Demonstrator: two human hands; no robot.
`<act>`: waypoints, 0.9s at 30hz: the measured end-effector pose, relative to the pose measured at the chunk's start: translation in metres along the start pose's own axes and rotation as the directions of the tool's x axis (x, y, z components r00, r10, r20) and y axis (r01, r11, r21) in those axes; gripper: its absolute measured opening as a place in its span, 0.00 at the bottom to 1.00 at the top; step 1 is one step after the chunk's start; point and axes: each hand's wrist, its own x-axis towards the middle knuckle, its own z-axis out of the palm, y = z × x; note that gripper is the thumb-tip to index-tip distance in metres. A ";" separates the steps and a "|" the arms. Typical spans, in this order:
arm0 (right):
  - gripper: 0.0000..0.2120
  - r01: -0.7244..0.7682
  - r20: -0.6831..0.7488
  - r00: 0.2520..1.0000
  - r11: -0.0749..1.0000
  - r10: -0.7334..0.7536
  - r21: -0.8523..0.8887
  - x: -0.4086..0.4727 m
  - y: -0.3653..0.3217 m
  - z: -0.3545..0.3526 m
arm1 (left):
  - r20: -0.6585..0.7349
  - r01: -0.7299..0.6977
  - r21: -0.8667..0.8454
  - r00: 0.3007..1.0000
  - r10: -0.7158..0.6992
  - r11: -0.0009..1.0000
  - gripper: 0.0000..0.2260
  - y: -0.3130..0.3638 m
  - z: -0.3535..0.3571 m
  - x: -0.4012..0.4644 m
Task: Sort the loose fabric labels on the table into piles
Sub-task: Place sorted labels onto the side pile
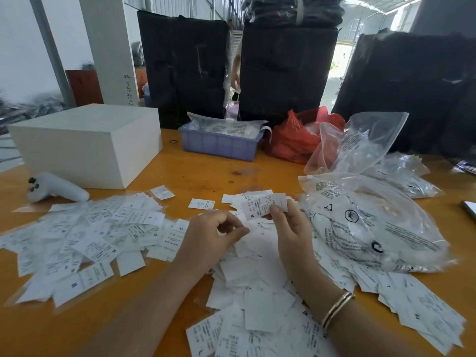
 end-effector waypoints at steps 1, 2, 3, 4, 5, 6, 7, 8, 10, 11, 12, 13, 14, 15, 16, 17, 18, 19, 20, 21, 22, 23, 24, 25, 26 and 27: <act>0.11 0.000 -0.002 1.000 1.000 0.000 0.003 0.000 0.000 0.000 | -0.008 -0.008 -0.002 1.000 0.008 1.000 0.05 0.000 0.000 0.000; 0.11 0.001 -0.004 1.000 1.000 -0.001 0.000 0.000 0.000 0.000 | -0.021 -0.017 -0.002 1.000 0.017 1.000 0.05 -0.001 0.000 0.000; 0.10 0.003 -0.008 1.000 1.000 -0.003 -0.009 0.000 0.000 -0.001 | -0.034 -0.029 0.004 0.999 0.029 1.000 0.04 -0.001 0.000 0.000; 0.10 0.006 -0.012 1.000 1.000 -0.006 -0.020 0.001 0.000 -0.001 | -0.048 -0.046 0.017 0.998 0.047 0.999 0.04 -0.001 0.000 0.000; 0.10 0.011 -0.013 1.000 0.999 -0.012 -0.035 0.001 0.000 -0.001 | -0.061 -0.066 0.036 0.996 0.068 0.997 0.04 -0.001 -0.001 0.000; 0.10 0.020 -0.014 1.000 0.998 -0.021 -0.051 0.000 -0.001 -0.001 | -0.072 -0.084 0.058 0.994 0.088 0.995 0.04 -0.002 -0.001 0.000; 0.10 0.032 -0.014 0.999 0.997 -0.033 -0.068 0.000 -0.001 -0.001 | -0.082 -0.099 0.080 0.991 0.105 0.992 0.04 -0.002 -0.001 0.000; 0.10 0.043 -0.017 0.999 0.996 -0.044 -0.083 0.000 -0.001 -0.001 | -0.094 -0.108 0.097 0.989 0.117 0.989 0.05 -0.003 -0.002 0.000; 0.11 0.059 -0.026 0.998 0.993 -0.062 -0.104 -0.001 -0.002 -0.001 | -0.120 -0.108 0.109 0.985 0.121 0.988 0.05 -0.003 -0.002 0.001; 0.12 0.064 -0.029 0.997 0.991 -0.067 -0.116 -0.001 -0.002 -0.001 | -0.132 -0.104 0.110 0.984 0.119 0.988 0.05 -0.003 -0.002 0.001; 0.12 0.069 -0.031 0.997 0.989 -0.074 -0.132 -0.001 -0.002 -0.001 | -0.142 -0.103 0.114 0.983 0.118 0.988 0.05 -0.004 -0.002 0.001; 0.12 0.077 -0.032 0.996 0.985 -0.083 -0.153 -0.001 -0.001 -0.001 | -0.151 -0.102 0.119 0.981 0.120 0.988 0.05 -0.003 -0.002 0.001; 0.10 0.086 -0.030 0.995 0.980 -0.092 -0.178 0.000 0.000 0.000 | -0.158 -0.100 0.124 0.980 0.120 0.987 0.05 -0.003 -0.002 0.001; 0.09 0.093 -0.025 0.995 0.975 -0.100 -0.203 0.000 0.001 0.000 | -0.161 -0.093 0.126 0.981 0.113 0.988 0.05 -0.002 -0.002 0.001; 0.08 0.102 -0.017 0.994 0.968 -0.108 -0.228 0.000 0.002 0.000 | -0.161 -0.086 0.129 0.981 0.107 0.988 0.05 -0.002 -0.002 0.001; 0.09 0.117 -0.004 0.993 0.961 -0.122 -0.252 0.000 0.004 0.000 | -0.159 -0.081 0.132 0.982 0.102 0.988 0.05 -0.002 -0.002 0.001; 0.09 0.142 0.011 0.989 0.949 -0.145 -0.281 0.000 0.005 0.000 | -0.158 -0.081 0.137 0.982 0.102 0.987 0.05 -0.003 -0.002 0.001; 0.10 0.174 0.024 0.984 0.933 -0.176 -0.314 -0.001 0.006 0.000 | -0.156 -0.083 0.146 0.982 0.106 0.986 0.05 -0.004 -0.002 0.001; 0.10 0.208 0.037 0.977 0.914 -0.209 -0.349 -0.001 0.006 0.001 | -0.156 -0.092 0.152 0.981 0.115 0.984 0.06 -0.005 -0.002 0.001; 0.10 0.243 0.048 0.969 0.894 -0.243 -0.377 -0.001 0.006 0.002 | -0.156 -0.103 0.151 0.980 0.126 0.983 0.06 -0.005 -0.002 0.001; 0.10 0.277 0.058 0.959 0.875 -0.277 -0.397 -0.001 0.005 0.002 | -0.152 -0.116 0.138 0.979 0.137 0.984 0.07 -0.005 -0.002 0.001; 0.11 0.310 0.068 0.948 0.857 -0.311 -0.411 -0.001 0.005 0.002 | -0.145 -0.125 0.120 0.979 0.142 0.985 0.09 -0.004 -0.002 0.001; 0.10 0.342 0.077 0.937 0.841 -0.342 -0.420 0.000 0.004 0.002 | -0.139 -0.130 0.100 0.980 0.144 0.986 0.11 -0.004 -0.003 0.001; 0.08 0.370 0.088 0.925 0.826 -0.369 -0.424 0.001 0.003 0.001 | -0.136 -0.123 0.077 0.982 0.132 0.989 0.11 -0.004 -0.003 0.002; 0.07 0.394 0.100 0.915 0.815 -0.391 -0.424 0.002 0.002 -0.001 | -0.135 -0.096 0.041 0.986 0.101 0.995 0.10 -0.004 -0.003 0.002; 0.06 0.414 0.111 0.907 0.807 -0.407 -0.420 0.002 0.002 -0.002 | -0.132 -0.051 -0.005 0.990 0.050 0.999 0.07 -0.004 -0.004 0.003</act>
